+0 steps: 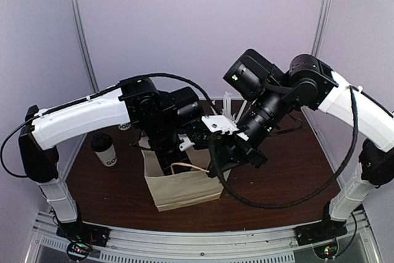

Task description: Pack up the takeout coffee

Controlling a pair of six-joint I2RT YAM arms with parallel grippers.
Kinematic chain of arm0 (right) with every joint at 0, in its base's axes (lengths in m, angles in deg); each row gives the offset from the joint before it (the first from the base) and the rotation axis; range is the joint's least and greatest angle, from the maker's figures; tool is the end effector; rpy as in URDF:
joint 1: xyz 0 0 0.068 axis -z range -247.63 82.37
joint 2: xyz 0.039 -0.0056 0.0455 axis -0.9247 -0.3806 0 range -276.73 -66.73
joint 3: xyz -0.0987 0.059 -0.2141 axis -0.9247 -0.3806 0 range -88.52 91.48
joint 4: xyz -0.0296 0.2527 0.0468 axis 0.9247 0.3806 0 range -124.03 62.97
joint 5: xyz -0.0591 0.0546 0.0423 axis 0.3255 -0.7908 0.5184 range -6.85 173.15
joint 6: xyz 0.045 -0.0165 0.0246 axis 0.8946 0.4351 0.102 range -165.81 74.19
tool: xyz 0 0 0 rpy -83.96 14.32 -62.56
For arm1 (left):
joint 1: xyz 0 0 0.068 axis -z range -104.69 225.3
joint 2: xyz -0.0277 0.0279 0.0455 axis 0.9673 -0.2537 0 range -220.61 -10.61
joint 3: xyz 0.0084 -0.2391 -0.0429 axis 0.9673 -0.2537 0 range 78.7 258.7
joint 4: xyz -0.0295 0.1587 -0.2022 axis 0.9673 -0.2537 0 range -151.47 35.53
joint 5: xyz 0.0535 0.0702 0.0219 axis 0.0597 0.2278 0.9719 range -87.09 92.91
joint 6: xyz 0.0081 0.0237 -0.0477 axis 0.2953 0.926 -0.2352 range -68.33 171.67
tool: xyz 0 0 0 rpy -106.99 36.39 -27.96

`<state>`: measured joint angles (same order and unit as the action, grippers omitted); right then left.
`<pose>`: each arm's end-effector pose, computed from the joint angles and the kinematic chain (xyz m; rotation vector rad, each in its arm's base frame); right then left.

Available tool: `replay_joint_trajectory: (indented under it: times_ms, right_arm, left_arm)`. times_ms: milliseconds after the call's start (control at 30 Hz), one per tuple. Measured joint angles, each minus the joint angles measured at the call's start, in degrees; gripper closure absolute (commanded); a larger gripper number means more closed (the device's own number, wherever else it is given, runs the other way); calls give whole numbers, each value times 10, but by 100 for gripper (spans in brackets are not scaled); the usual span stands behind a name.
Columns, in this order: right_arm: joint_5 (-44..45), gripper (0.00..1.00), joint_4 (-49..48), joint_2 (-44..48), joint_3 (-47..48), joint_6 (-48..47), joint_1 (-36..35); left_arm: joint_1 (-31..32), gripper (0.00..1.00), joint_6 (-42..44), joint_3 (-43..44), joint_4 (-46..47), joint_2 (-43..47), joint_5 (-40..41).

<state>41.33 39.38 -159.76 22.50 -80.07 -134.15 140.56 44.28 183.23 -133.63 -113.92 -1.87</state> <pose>0.0982 0.2857 0.3954 -2.1421 1.3817 1.1481 0.1384 -0.3076 0.2985 1.4665 2.6259 -0.2892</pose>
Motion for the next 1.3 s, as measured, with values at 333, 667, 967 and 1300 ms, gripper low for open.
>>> replay_joint_trajectory:
  times_ms: [333,667,967,1300]
  right_arm:
    - [42,100,-11,-3,1,15,0]
    - [69,100,-16,-33,18,24,0]
    - [73,100,-19,-40,33,28,0]
    - [82,100,-19,-40,33,27,0]
  left_arm:
    - [0,22,15,14,74,134,3]
    - [-76,13,-24,-95,159,301,63]
    - [-157,34,-17,-131,189,230,12]
    - [-182,100,27,-95,189,142,-50]
